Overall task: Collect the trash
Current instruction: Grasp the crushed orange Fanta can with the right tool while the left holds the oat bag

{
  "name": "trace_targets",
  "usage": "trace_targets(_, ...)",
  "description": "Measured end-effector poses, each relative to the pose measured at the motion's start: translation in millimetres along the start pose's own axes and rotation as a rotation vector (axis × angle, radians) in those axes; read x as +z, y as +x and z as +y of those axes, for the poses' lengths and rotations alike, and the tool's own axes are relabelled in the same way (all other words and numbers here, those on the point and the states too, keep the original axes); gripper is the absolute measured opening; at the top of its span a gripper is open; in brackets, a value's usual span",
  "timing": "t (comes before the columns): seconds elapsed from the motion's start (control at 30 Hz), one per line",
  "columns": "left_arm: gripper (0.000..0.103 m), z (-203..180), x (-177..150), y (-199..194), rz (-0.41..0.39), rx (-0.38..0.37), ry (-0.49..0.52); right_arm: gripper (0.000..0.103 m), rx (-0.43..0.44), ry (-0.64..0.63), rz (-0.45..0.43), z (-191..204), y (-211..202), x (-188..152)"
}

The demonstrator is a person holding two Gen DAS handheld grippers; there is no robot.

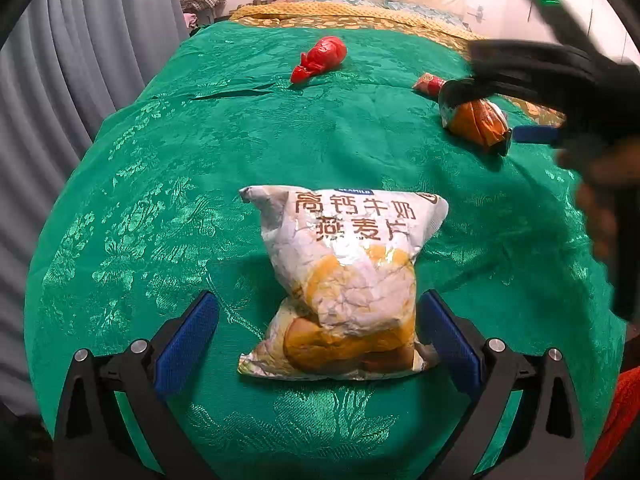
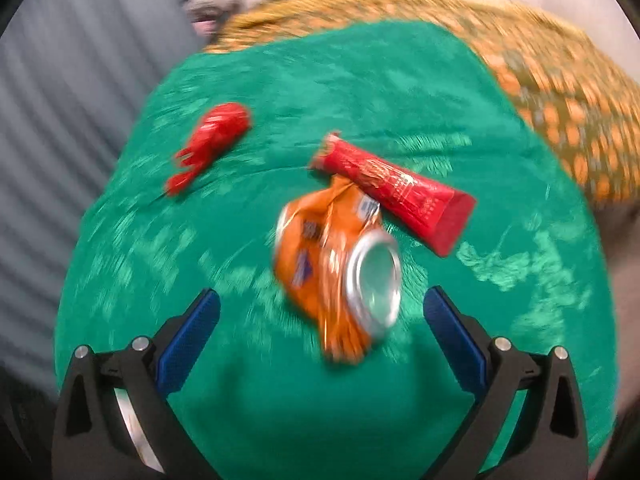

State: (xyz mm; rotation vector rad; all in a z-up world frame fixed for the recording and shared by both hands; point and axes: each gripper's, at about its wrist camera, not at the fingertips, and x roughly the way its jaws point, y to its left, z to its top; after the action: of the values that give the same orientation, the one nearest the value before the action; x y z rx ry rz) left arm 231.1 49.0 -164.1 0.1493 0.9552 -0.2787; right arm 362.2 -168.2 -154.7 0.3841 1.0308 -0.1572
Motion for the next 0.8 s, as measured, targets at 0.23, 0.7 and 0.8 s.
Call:
trace_targets(0.23, 0.099, 0, 1, 0, 0.0, -0.002, 0.0, 0.066, -0.068, -0.057, -0.073, -19, -3, -2)
trace_targets(0.7, 0.098, -1, 1, 1, 0.0, 0.004, 0.002, 0.069, 0.17, -0.686, -0.075, -21, -92, -115)
trace_targets(0.8, 0.098, -2, 1, 1, 0.001, 0.009, 0.004, 0.072, 0.138, -0.725, -0.086, -25, -89, -140)
